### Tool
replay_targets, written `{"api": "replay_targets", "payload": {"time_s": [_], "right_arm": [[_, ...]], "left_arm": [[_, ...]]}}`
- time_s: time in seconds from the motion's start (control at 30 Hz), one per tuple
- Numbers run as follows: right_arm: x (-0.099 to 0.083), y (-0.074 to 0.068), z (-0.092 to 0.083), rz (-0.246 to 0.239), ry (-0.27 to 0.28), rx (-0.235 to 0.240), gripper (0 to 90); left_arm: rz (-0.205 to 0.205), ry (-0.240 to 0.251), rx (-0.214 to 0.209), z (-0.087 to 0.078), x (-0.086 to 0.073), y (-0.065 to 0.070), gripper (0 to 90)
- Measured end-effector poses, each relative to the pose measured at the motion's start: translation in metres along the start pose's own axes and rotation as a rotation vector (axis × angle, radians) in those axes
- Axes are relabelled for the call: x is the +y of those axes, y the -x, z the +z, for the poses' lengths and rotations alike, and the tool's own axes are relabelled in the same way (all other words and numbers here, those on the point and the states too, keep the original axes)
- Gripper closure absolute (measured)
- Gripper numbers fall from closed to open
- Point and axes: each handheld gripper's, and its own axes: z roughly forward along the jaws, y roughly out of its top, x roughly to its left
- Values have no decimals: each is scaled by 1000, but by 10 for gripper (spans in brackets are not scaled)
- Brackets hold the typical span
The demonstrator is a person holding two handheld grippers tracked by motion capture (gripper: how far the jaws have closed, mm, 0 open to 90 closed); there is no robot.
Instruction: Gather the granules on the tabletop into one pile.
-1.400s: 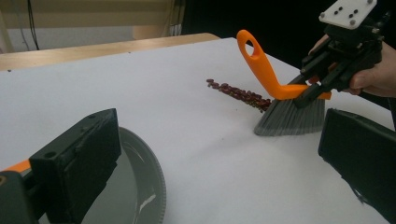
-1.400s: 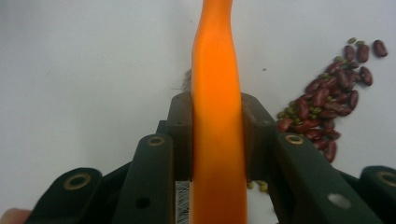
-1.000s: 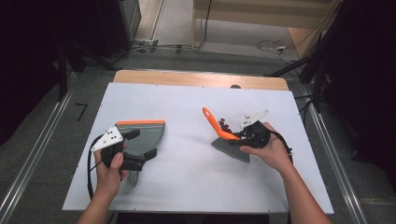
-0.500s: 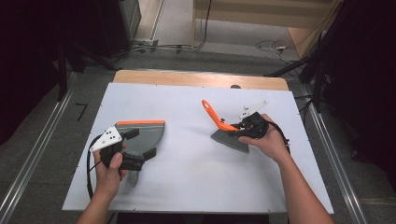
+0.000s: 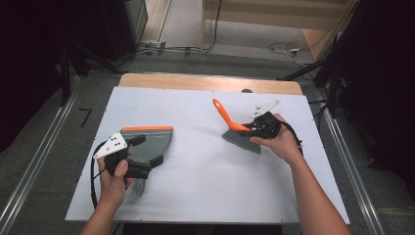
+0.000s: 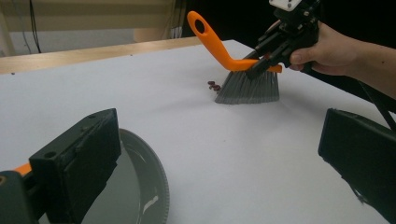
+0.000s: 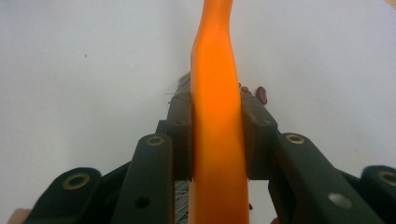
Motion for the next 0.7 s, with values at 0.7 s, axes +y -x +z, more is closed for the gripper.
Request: {"api": "replay_targets", "payload": {"time_s": [0.7], "right_arm": [[1,12,-5,3,-7,-69,680]], "left_arm": [[1,-7,-2,1,-1,0,0]]}}
